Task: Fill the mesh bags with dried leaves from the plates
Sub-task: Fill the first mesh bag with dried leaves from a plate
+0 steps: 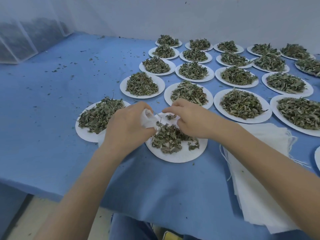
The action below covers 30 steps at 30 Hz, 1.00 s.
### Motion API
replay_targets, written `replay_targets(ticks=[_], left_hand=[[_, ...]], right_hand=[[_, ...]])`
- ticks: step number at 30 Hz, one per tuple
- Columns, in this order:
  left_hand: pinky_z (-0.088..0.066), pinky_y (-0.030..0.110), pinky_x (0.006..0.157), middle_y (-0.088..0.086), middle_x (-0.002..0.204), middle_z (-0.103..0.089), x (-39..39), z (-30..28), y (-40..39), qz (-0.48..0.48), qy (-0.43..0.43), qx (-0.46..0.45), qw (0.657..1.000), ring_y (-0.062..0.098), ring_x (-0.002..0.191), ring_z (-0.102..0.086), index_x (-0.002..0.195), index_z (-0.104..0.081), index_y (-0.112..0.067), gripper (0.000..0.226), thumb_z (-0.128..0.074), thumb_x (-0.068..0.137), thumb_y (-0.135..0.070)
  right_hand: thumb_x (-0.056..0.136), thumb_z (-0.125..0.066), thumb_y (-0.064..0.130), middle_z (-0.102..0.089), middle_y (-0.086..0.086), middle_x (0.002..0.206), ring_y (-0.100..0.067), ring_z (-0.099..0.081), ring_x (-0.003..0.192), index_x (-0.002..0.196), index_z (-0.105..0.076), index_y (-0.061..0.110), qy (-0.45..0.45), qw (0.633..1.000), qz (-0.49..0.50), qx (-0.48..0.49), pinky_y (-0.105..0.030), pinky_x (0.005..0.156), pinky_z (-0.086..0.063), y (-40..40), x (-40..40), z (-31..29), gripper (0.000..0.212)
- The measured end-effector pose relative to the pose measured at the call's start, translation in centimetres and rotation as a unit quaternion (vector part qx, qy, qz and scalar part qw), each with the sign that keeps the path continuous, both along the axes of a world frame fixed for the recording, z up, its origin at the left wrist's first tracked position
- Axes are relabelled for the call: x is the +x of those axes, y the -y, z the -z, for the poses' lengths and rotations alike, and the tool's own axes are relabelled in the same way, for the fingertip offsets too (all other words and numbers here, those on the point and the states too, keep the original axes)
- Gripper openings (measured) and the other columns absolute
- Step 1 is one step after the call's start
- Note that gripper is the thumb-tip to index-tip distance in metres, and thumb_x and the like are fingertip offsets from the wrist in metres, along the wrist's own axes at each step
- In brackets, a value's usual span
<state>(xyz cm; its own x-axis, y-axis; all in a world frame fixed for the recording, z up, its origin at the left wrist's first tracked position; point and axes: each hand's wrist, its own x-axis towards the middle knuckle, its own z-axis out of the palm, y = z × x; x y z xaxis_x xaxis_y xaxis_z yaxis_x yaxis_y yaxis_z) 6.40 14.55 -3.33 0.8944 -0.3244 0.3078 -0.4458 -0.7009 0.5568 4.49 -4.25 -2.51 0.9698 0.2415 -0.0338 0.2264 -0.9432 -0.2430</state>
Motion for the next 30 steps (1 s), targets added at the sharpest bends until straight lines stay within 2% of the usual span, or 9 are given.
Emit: replay_targets(ticks=[2,5,8,10,12,16,21,24,30], left_hand=[[-0.048,0.038,0.067,-0.006,0.08,-0.061,0.0,0.0,0.0,-0.001,-0.001,0.0,1.0,0.019,0.079,-0.055,0.09,-0.059,-0.028,0.026,-0.07,0.067,-0.023],[-0.049,0.039,0.068,-0.006,0.081,-0.061,0.1,0.1,-0.1,0.001,0.0,0.002,1.0,0.02,0.079,-0.055,0.092,-0.06,-0.026,0.026,-0.071,0.068,-0.023],[-0.048,0.038,0.069,-0.007,0.084,-0.061,0.2,0.2,0.0,0.007,-0.005,0.013,1.0,0.02,0.081,-0.055,0.092,-0.058,-0.028,0.027,-0.07,0.068,-0.023],[-0.047,0.035,0.069,-0.008,0.085,-0.061,0.2,0.3,0.1,0.012,-0.004,0.019,1.0,0.019,0.081,-0.054,0.091,-0.057,-0.03,0.027,-0.07,0.069,-0.025],[-0.044,0.031,0.066,-0.011,0.083,-0.059,0.2,0.3,0.2,0.016,-0.007,0.022,1.0,0.017,0.08,-0.053,0.09,-0.056,-0.032,0.026,-0.071,0.069,-0.027],[-0.039,0.029,0.065,-0.016,0.075,-0.051,0.1,0.1,0.2,0.026,-0.02,0.046,0.998,0.016,0.079,-0.05,0.091,-0.053,-0.035,0.03,-0.07,0.066,-0.031],[-0.044,0.032,0.07,-0.009,0.088,-0.057,-0.2,0.1,0.0,0.025,-0.026,0.092,0.995,0.019,0.085,-0.053,0.103,-0.054,-0.031,0.041,-0.07,0.066,-0.035],[-0.045,0.033,0.071,-0.007,0.089,-0.057,-0.3,0.2,0.0,0.033,-0.027,0.1,0.994,0.02,0.086,-0.054,0.105,-0.053,-0.03,0.042,-0.07,0.067,-0.032],[-0.043,0.033,0.071,-0.01,0.086,-0.052,-0.1,-0.2,0.5,0.046,0.002,0.111,0.993,0.021,0.086,-0.053,0.106,-0.054,-0.027,0.041,-0.069,0.068,-0.031]], right_hand=[[0.097,-0.033,0.011,-0.034,-0.002,0.139,-0.02,-0.048,0.115,0.141,-0.039,0.023,-0.038,0.999,-0.019,-0.032,-0.028,0.095,-0.037,-0.3,0.2,0.2,0.046],[0.097,-0.033,0.015,-0.037,0.003,0.136,-0.015,-0.041,0.123,0.136,-0.046,0.025,-0.078,0.996,-0.024,-0.025,-0.031,0.104,-0.033,0.1,-0.2,0.4,0.043],[0.093,-0.042,0.03,-0.042,0.006,0.127,-0.007,-0.041,0.104,0.136,-0.043,0.031,-0.087,0.996,-0.029,-0.014,-0.027,0.095,-0.034,1.4,-1.0,0.0,0.043],[0.084,-0.05,0.055,-0.037,0.01,0.122,-0.004,-0.04,0.094,0.14,-0.034,0.037,-0.094,0.995,-0.019,-0.027,-0.027,0.088,-0.037,2.2,-1.4,-0.3,0.061],[0.075,-0.055,0.066,-0.032,0.01,0.121,0.0,-0.043,0.084,0.14,-0.033,0.038,-0.102,0.994,-0.008,-0.047,-0.029,0.086,-0.042,2.3,-1.5,-0.2,0.074],[0.082,-0.064,0.048,-0.042,0.003,0.117,0.006,-0.038,0.07,0.129,-0.053,0.031,-0.049,0.999,-0.02,-0.012,-0.021,0.079,-0.035,1.7,-1.1,0.9,0.051],[0.086,-0.065,0.031,-0.067,0.001,0.101,-0.002,-0.048,0.079,0.112,-0.069,0.025,0.017,1.0,-0.004,0.002,-0.015,0.072,-0.035,1.4,-1.3,1.0,0.027],[0.088,-0.064,0.025,-0.071,-0.001,0.091,-0.013,-0.063,0.083,0.105,-0.073,0.019,0.034,0.999,0.011,0.022,-0.022,0.075,-0.043,1.3,-1.6,0.1,0.02],[0.088,-0.064,0.023,-0.071,-0.007,0.084,-0.02,-0.063,0.078,0.095,-0.075,0.011,0.112,0.992,0.0,0.059,-0.033,0.076,-0.045,1.0,-2.1,-3.1,0.018]])
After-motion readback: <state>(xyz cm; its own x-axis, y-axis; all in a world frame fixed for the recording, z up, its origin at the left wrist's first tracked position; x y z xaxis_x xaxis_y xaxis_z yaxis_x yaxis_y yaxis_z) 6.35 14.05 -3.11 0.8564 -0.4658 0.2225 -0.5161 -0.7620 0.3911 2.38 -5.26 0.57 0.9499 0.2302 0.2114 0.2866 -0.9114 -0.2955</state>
